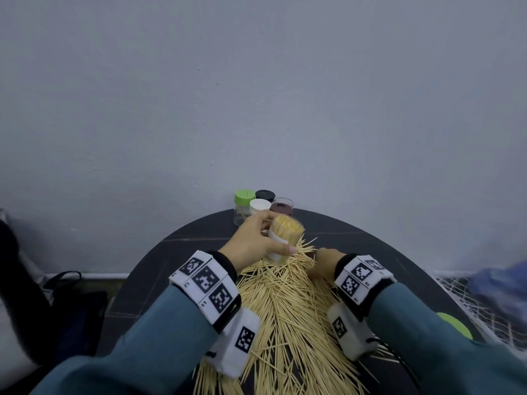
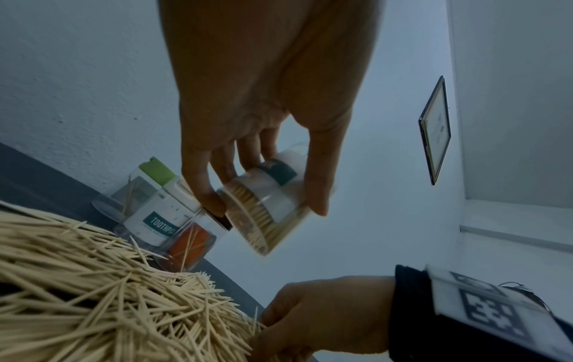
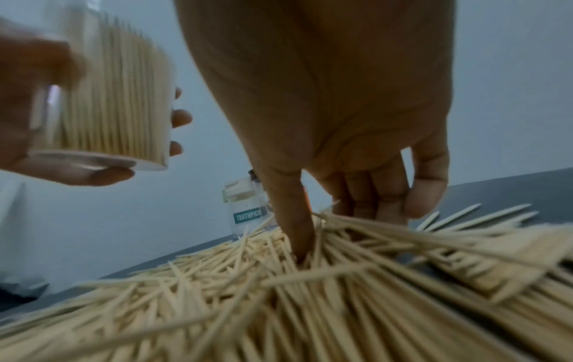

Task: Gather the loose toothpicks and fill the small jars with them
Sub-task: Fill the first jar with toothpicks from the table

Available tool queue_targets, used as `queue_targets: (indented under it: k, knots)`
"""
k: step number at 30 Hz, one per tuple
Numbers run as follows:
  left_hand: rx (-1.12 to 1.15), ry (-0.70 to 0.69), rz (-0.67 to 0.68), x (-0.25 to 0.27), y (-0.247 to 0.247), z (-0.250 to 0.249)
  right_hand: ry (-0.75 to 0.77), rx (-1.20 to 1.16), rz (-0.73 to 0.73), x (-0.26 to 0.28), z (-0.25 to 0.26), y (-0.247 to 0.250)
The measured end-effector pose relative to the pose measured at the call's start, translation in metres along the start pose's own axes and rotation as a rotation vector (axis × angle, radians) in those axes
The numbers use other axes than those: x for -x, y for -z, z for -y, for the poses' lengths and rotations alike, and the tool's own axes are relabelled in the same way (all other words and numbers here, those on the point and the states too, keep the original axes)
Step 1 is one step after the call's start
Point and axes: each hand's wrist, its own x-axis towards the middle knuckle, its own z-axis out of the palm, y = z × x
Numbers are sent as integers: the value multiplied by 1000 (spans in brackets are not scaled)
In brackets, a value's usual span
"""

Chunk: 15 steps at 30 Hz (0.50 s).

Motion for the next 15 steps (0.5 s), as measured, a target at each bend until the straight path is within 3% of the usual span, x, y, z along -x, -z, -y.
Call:
queue_targets:
  k: [6,13,15]
  knots:
    - [-5,-7,8,0,-1,0,27,-173,82,6,-4,5]
    - [-18,-3,28,2,-3,2,31,-1214,184,10,-23,-2]
    - [-24,-5,33,2,-4,3,81,-1358,215,14,-27,-5]
